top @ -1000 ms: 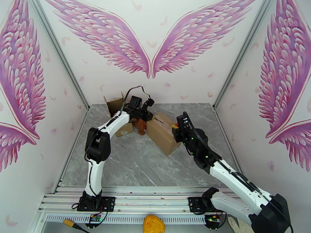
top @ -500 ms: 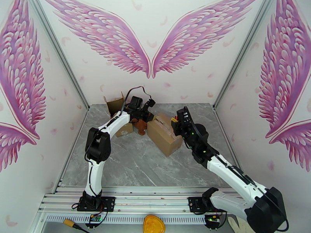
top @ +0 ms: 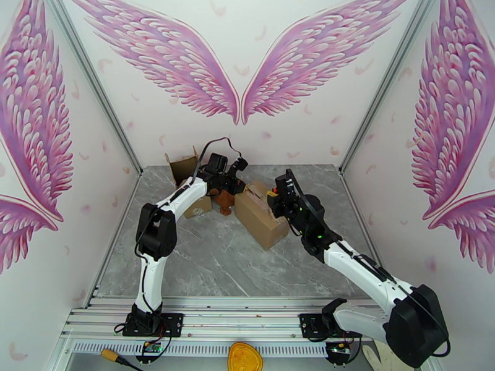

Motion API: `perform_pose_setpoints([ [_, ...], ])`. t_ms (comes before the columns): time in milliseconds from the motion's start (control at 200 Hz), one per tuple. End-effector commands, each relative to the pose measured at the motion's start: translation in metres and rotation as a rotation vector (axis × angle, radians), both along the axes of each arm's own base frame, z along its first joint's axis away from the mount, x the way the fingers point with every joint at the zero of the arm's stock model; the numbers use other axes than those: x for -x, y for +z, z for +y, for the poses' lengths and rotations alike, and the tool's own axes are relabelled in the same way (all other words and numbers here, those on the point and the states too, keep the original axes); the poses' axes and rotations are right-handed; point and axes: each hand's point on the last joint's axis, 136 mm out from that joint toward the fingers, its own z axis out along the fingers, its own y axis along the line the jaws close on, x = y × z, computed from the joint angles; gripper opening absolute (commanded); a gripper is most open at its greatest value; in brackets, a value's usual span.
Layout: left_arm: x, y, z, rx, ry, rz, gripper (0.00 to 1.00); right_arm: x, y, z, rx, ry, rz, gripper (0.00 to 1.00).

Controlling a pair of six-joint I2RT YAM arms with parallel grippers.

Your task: Unpack the express box

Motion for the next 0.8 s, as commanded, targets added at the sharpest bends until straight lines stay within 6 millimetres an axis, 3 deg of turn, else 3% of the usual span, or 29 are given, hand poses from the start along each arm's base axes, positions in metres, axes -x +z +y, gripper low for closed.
perform_pose_setpoints([
  [0, 0.008, 0.007, -0.003, -0.015, -0.016, 0.006, 0.0, 0.004, 0.009, -0.003, -0.012, 0.0, -0.007, 0.0],
  [130, 0.008, 0.006, -0.003, -0.014, -0.016, 0.007, 0.0, 0.005, 0.007, -0.008, 0.002, -0.025, -0.014, 0.0],
  [375, 0.01, 0.005, -0.003, -0.02, -0.02, 0.011, 0.0, 0.007, 0.023, -0.01, -0.003, -0.027, -0.061, 0.0],
  [610, 0.009, 0.006, -0.004, -0.022, -0.017, 0.007, 0.0, 0.007, -0.003, -0.001, 0.011, 0.02, 0.026, 0.0],
  [795, 0.011, 0.005, -0.005, -0.026, -0.017, 0.01, 0.0, 0.006, -0.009, -0.006, 0.034, -0.006, 0.021, 0.0],
])
